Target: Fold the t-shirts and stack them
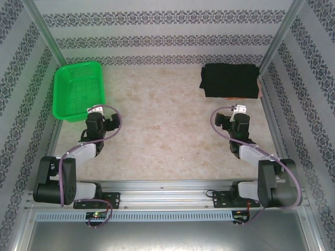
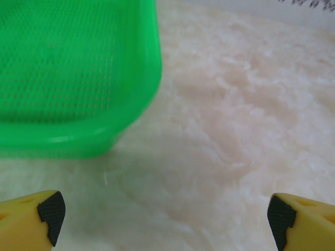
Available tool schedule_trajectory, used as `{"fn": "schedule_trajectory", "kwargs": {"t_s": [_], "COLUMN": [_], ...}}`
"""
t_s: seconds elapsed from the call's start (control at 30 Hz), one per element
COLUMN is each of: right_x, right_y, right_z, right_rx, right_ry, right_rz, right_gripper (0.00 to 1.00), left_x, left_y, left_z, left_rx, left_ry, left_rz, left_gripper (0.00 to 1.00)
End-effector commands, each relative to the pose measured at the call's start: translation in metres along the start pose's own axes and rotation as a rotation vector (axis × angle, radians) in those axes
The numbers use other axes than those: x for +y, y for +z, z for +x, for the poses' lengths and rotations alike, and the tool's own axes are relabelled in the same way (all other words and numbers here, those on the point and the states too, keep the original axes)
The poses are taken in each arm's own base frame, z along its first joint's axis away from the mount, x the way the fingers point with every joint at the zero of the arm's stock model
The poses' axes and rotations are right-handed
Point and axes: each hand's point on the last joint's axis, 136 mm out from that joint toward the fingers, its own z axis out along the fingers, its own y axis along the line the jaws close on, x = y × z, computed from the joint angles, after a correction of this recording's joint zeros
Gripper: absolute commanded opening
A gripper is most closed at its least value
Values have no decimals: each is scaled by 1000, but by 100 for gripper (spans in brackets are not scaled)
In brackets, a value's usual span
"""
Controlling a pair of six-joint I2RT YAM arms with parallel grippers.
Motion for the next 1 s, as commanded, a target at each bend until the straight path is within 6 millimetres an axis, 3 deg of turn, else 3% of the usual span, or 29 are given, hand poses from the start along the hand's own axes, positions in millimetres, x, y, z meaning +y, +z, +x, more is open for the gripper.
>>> {"fn": "schedule_trajectory", "kwargs": {"t_s": [0.0, 0.1, 0.17, 0.3, 0.57, 0.63, 0.7, 0.77, 0.87, 0.93, 0.97], "right_x": [-15, -15, -8, 1, 1, 1, 1, 2, 1, 1, 0], "right_y": [0, 11, 16, 21, 24, 24, 24, 24, 25, 25, 25], "right_z": [-21, -15, -12, -6, 1, 1, 1, 1, 1, 2, 1], "right_rx": [-136, -111, -108, -101, -111, -115, -114, -115, -112, -110, -112], "right_ry": [-2, 10, -12, -48, -53, -56, -57, -56, -56, -56, -56], "right_rz": [38, 20, -3, -29, -26, -22, -22, -23, -21, -18, -16], "right_gripper": [98, 98, 98, 98, 98, 98, 98, 98, 98, 98, 98], "left_x": [-2, -8, -2, -15, -13, -15, -4, 6, -4, 1, 1], "left_y": [1, 2, -1, -4, -19, -18, -19, -6, 20, 22, 23], "left_z": [-44, -49, -49, -46, -30, -13, -5, -2, 12, 19, 14], "left_rx": [-173, -220, -234, -233, -229, -199, -250, -241, -190, -106, -148], "left_ry": [57, 128, 108, 140, 152, 161, 132, 110, 141, 133, 128], "left_rz": [39, 86, 81, 171, 178, 203, 160, 101, 156, 126, 124], "left_gripper": [100, 100, 100, 100, 100, 100, 100, 100, 100, 100, 100]}}
